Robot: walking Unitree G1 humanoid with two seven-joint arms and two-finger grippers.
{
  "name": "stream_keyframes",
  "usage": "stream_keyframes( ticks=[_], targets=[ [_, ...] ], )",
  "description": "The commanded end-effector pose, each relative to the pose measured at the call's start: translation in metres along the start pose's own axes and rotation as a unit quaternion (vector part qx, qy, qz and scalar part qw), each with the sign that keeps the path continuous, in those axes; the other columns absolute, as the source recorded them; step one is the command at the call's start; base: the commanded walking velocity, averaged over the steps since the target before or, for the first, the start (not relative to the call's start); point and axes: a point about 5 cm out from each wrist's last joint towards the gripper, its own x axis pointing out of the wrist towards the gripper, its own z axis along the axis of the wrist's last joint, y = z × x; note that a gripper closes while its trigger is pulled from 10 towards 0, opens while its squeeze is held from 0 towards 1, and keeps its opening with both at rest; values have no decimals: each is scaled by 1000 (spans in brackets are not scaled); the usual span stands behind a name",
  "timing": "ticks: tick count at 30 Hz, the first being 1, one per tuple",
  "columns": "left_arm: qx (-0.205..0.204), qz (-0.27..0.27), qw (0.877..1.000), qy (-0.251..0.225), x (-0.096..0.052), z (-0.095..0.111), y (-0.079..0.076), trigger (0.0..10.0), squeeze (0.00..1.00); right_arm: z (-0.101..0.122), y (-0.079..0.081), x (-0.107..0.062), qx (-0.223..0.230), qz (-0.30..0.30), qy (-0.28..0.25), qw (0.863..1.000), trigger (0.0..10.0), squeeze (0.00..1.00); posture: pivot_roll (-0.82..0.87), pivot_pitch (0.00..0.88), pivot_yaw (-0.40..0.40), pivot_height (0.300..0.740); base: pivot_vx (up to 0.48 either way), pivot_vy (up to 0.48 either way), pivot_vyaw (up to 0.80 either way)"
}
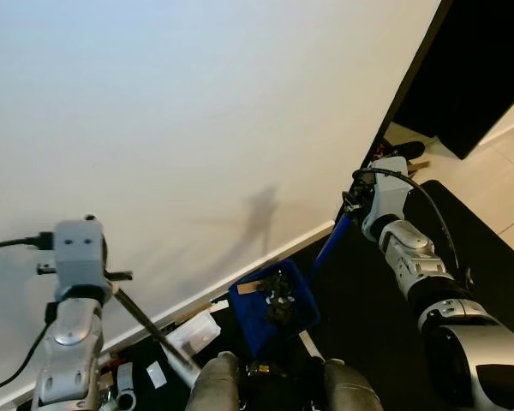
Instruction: Sweep floor
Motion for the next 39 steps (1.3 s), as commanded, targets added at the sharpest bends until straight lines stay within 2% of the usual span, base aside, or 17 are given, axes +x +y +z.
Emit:
stream_keyframes(
  ticks=[1,9,10,16,18,20,24,27,29,32,33,36,39],
  targets=[
    [-29,29,999,-6,-4,6,2,10000,0,11,-5,-3,11,-7,-26,1000,10000,0,196,105,-38,740,0,0,0],
    [-22,64,997,-39,-3,22,7,10000,0,21,-2,-5,25,-10,-40,999,10000,0,189,102,-41,740,0,0,0],
    [12,61,997,-53,0,32,9,10000,0,29,2,-4,33,-6,-51,998,10000,0,190,101,-46,740,0,0,0],
    [51,47,996,-54,1,40,10,10000,0,37,-1,-7,58,-11,-52,997,10000,0,189,101,-42,740,0,0,0],
    [88,45,994,-49,2,41,14,10000,0,36,-5,-9,56,-17,-44,997,10000,0,186,104,-41,740,0,0,0],
    [106,40,992,-51,2,41,16,10000,0,35,-9,-11,57,-25,-37,997,10000,0,183,104,-41,740,0,0,0],
    [75,45,996,-34,3,35,23,10000,0,33,-13,-17,61,-40,-37,997,10000,0,177,101,-39,740,0,0,0],
    [64,39,997,-8,1,24,17,10000,0,32,-10,-19,70,-40,-44,996,10000,0,175,100,-36,740,0,0,0],
    [64,39,997,-8,1,24,17,10000,0,32,-10,-19,70,-40,-44,996,10000,0,175,100,-36,740,0,0,0],
    [46,24,999,6,0,16,0,10000,0,34,-5,-21,73,-36,-57,995,10000,0,172,95,-42,740,0,0,0],
    [46,24,999,6,0,16,0,10000,0,34,-5,-21,73,-36,-57,995,10000,0,172,95,-42,740,0,0,0],
    [32,11,999,8,1,15,-13,10000,0,40,-2,-20,78,-33,-67,994,10000,0,173,91,-46,740,0,0,0],
    [26,14,1000,10,3,15,-17,10000,0,44,-2,-19,81,-35,-72,993,10000,0,175,88,-48,740,0,0,0]
  ],
)
